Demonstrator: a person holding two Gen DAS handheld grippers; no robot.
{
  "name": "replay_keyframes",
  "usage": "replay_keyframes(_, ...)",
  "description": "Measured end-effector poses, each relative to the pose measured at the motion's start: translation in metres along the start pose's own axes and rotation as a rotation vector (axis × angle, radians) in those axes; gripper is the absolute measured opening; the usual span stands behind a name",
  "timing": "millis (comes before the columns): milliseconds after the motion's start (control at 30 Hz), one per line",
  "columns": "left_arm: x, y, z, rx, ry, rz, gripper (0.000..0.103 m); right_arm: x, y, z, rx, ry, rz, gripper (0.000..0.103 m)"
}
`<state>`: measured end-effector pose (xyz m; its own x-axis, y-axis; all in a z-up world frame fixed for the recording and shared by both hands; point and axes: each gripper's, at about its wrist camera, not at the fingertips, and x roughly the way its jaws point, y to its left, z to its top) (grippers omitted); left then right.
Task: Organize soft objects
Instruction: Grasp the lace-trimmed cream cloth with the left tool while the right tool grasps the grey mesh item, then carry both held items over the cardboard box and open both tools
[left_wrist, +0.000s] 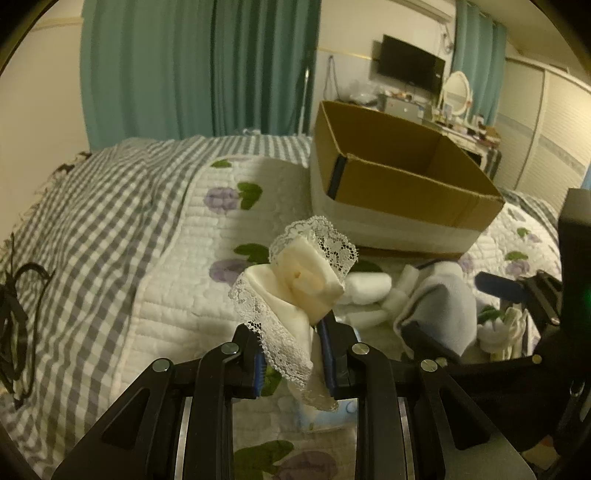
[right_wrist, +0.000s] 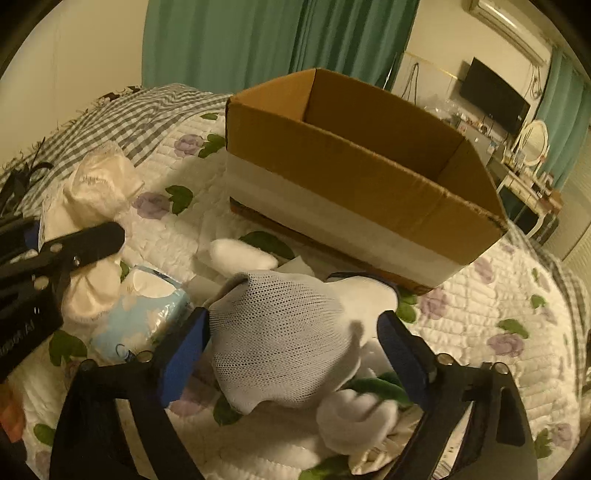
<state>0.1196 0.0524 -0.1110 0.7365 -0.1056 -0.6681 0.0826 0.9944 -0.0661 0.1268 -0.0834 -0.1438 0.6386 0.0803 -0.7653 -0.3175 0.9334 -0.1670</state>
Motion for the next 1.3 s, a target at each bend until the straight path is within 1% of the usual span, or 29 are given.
replay_keyframes(67,-0.002,-0.002,-0.001,0.005,-0.003,-0.002,0.023,0.000,0.001,-0.001,0.001,-0.005,0.021,0.071)
replay_keyframes(167,-0.003,-0.004,-0.002,0.017,0.002,0.005,0.023,-0.005,0.003,-0.001,-0.008,-0.014,0.026,0.062)
replay_keyframes(200,-0.005,-0.005,-0.002,0.026,0.003,0.012,0.023,-0.008,0.002,-0.001,-0.002,-0.020,0.028,0.061)
replay_keyframes(300,-0.012,-0.007,0.000,0.045,-0.012,0.020,0.023,-0.024,-0.005,0.000,0.050,-0.060,0.052,0.059)
replay_keyframes(400,-0.027,-0.008,0.004,0.064,-0.042,0.034,0.023,-0.050,-0.012,0.004,0.093,-0.119,0.075,0.058)
replay_keyframes(467,-0.040,-0.009,0.006,0.075,-0.061,0.034,0.023,-0.072,-0.014,0.008,0.105,-0.166,0.078,0.058)
replay_keyframes(633,-0.075,-0.011,0.018,0.081,-0.121,0.006,0.023,-0.119,-0.015,0.019,0.102,-0.241,0.083,0.058)
replay_keyframes(767,-0.096,-0.017,0.034,0.105,-0.161,-0.012,0.023,-0.153,-0.021,0.034,0.088,-0.295,0.067,0.058)
replay_keyframes(933,-0.112,-0.031,0.061,0.145,-0.214,-0.026,0.023,-0.187,-0.046,0.064,0.106,-0.362,0.082,0.058)
replay_keyframes(1000,-0.113,-0.037,0.073,0.152,-0.231,-0.041,0.023,-0.192,-0.057,0.074,0.113,-0.377,0.094,0.058)
replay_keyframes(1100,-0.103,-0.044,0.094,0.153,-0.241,-0.071,0.023,-0.190,-0.076,0.092,0.127,-0.388,0.100,0.058)
replay_keyframes(1200,-0.081,-0.055,0.116,0.160,-0.232,-0.080,0.023,-0.174,-0.095,0.107,0.144,-0.382,0.105,0.058)
replay_keyframes(1300,-0.050,-0.063,0.137,0.164,-0.215,-0.097,0.023,-0.142,-0.110,0.122,0.136,-0.355,0.099,0.058)
